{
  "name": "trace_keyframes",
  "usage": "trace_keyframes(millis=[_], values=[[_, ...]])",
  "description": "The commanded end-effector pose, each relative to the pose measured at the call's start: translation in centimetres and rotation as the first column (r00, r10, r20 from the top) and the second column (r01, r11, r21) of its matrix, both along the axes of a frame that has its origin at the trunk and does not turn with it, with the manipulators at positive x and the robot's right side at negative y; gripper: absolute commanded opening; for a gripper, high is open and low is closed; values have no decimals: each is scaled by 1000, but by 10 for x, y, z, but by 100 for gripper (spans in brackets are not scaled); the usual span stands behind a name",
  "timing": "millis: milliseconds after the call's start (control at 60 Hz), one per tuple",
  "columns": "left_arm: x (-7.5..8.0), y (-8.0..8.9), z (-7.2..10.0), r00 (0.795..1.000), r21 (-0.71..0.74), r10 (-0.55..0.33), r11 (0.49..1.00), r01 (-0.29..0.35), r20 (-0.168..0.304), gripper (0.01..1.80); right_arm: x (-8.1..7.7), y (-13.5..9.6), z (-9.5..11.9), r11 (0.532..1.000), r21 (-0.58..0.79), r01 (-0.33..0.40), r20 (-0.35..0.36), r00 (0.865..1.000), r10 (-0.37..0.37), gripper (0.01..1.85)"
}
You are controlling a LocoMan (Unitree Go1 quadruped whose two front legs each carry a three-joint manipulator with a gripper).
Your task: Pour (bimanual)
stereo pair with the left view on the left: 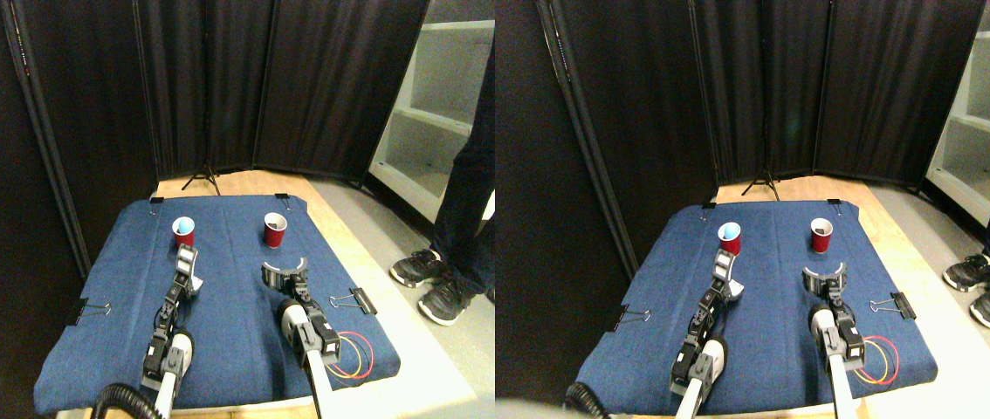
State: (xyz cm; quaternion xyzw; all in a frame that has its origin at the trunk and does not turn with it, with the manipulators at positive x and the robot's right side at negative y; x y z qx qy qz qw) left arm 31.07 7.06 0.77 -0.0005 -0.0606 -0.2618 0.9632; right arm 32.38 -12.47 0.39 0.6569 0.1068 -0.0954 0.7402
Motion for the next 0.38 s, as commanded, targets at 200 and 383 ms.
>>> trace_keyframes(millis=[200, 383], values=[[4, 4, 4, 1000, -33, 31, 999, -31, -1, 85, 4, 0, 5, 1000, -2, 2, 44, 999, -2, 86], [1, 3, 6, 997, -144, 68, 987, -75, -46, 97, 3, 0, 6, 1000, -11, 5, 41, 999, -4, 86]])
